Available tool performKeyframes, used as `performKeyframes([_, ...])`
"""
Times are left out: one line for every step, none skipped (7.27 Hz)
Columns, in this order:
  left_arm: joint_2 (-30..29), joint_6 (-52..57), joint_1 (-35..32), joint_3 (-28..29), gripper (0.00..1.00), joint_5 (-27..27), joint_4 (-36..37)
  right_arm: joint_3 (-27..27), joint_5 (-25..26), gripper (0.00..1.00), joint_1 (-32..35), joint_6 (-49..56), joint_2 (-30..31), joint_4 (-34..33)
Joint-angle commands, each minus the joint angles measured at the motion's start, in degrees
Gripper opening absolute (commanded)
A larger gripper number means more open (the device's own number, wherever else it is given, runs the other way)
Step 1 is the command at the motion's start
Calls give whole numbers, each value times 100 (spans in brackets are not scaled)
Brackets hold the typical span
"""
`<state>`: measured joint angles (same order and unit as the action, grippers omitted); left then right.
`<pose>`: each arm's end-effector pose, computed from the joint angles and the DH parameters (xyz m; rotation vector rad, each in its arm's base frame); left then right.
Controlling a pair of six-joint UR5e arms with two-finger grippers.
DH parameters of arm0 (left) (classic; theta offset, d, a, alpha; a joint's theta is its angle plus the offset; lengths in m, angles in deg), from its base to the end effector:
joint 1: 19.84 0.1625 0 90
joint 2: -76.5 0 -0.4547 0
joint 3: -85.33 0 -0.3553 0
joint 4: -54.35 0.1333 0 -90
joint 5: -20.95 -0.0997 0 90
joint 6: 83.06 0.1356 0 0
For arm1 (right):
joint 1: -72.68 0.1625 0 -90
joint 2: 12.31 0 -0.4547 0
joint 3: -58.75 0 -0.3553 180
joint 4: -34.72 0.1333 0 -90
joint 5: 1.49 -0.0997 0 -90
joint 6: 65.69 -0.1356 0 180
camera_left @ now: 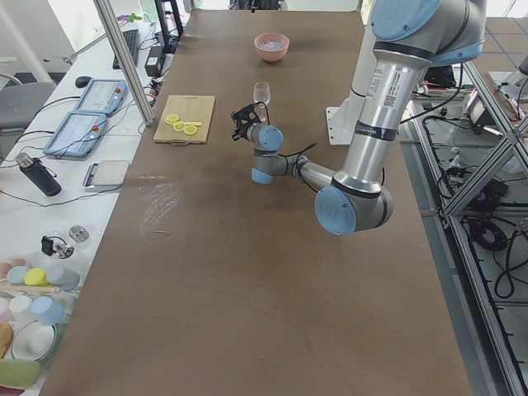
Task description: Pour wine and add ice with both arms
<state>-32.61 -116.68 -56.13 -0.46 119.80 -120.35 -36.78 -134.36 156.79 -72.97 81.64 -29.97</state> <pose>0.4233 -0.4503 0.3801 1.1860 1.2900 0.3910 -0.0061 -0.4595 0.6499 0.3598 -0.7803 -0.1528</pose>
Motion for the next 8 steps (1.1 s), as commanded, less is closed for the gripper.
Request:
performKeyframes([-5, 311, 138, -674, 0, -24, 1013, 8, 7, 100, 0, -1, 18, 0])
performKeyframes([-14, 548, 156, -1050, 0, -24, 1670, 8, -2, 100, 0, -10, 35, 0])
performKeyframes([-5, 602, 235, -1532, 0, -42, 2433, 17, -2, 100, 0, -10, 44, 0])
performKeyframes([-22, 603, 288, -1885, 0, -51, 3085, 17, -2, 100, 0, -10, 62, 0])
performKeyframes([-101, 603, 375, -2045, 0, -94, 3483, 17, 7, 100, 0, -10, 62, 0])
performKeyframes([-189, 637, 602, -2082, 0, -356, 3809, 17, 7, 100, 0, -10, 62, 0])
performKeyframes([-459, 977, 752, -2221, 0, -628, 4395, 17, 7, 100, 0, -10, 62, 0])
performKeyframes([-619, 1024, 963, -2640, 0, -718, 5314, 17, 7, 100, 0, -10, 62, 0])
